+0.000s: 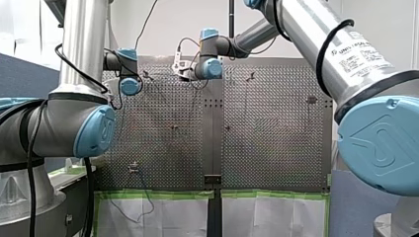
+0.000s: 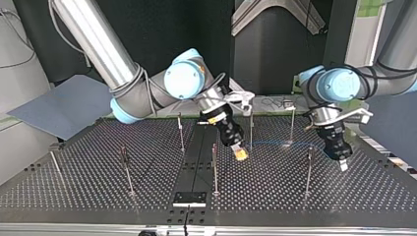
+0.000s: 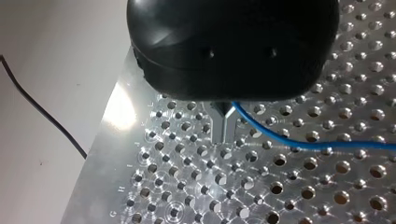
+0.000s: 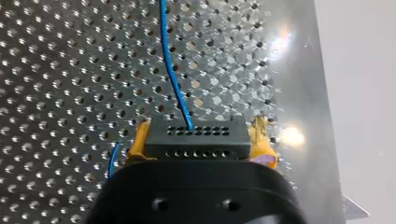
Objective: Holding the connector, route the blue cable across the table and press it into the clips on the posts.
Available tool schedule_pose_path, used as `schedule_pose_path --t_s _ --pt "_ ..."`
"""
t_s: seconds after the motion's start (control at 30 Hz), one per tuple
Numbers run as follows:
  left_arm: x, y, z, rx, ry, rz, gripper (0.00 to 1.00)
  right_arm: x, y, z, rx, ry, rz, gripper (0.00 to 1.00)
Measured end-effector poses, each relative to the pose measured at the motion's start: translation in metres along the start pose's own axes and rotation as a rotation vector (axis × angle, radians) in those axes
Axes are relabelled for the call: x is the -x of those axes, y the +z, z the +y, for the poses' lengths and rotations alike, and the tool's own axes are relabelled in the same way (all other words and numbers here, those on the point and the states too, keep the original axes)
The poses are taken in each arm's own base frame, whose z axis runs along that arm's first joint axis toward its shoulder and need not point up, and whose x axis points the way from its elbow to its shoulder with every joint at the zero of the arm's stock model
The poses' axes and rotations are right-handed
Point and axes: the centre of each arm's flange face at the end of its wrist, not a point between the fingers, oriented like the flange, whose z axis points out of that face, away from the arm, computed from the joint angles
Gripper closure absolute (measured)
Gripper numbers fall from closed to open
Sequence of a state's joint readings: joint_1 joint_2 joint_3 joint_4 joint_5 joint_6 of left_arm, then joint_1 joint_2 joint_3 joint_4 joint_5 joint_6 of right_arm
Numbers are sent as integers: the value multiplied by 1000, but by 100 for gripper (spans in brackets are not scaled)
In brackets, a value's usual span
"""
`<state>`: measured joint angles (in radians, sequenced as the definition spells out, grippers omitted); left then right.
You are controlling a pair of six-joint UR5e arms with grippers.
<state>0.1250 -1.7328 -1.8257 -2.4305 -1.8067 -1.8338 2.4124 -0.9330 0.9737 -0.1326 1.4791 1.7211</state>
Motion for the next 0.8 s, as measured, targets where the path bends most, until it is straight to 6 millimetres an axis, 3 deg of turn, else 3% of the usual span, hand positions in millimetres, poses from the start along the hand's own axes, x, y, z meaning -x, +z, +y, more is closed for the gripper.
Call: schedule_pose_path --t_s 0.2,0.4,0.8 --pt "0 9 1 -42 -30 -12 100 -11 3 2 5 -3 23 100" --pt "-12 20 2 -77 -35 22 100 -21 6 3 8 -5 40 100" --pt "-16 24 5 -125 -44 48 100 -29 7 14 43 -6 49 100"
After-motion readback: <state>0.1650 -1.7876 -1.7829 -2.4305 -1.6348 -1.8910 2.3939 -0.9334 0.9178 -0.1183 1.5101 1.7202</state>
